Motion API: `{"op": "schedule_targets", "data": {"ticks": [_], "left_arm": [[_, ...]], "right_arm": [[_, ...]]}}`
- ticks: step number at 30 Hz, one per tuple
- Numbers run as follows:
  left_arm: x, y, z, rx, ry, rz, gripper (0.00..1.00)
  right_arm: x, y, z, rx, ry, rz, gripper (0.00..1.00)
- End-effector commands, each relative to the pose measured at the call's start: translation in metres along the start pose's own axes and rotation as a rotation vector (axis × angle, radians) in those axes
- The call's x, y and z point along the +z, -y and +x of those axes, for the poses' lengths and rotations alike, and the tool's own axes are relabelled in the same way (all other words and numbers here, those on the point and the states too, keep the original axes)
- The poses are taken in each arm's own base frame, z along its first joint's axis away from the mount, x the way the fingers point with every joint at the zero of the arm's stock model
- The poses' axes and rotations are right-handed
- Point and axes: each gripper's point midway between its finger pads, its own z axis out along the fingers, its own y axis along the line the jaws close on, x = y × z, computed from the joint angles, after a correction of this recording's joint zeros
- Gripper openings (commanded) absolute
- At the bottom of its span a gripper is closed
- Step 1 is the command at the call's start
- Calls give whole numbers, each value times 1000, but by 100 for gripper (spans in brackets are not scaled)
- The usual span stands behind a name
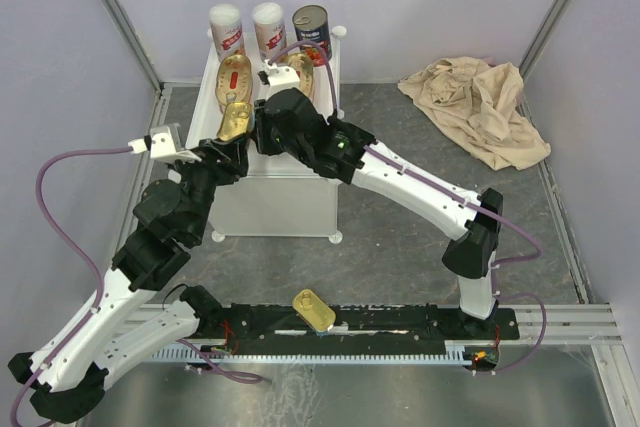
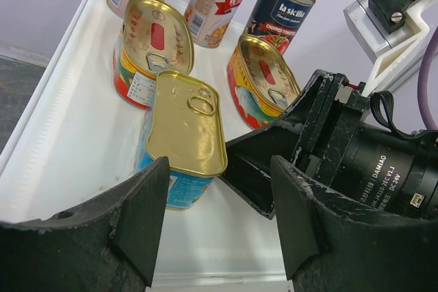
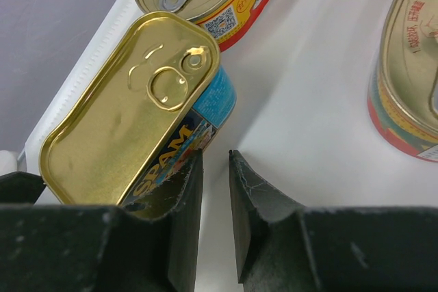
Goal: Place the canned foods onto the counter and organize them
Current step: Adjust the canned food at the counter.
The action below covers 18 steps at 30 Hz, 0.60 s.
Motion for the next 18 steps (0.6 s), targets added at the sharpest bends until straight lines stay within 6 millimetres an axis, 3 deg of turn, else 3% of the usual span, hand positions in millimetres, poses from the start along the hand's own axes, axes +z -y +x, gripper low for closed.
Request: {"op": "schedule_targets", "data": {"ticks": [1, 7, 18], "left_arm": [[1, 1, -16, 12, 57, -4, 67], [2, 1, -16, 17, 58, -4, 67], [4, 3, -18, 21, 60, -3, 68]], "right_arm": [[-6, 20, -5, -12, -8, 47, 30], [-1, 29, -10, 0, -8, 56, 31], [10, 18, -5, 11, -32, 17, 30]]}}
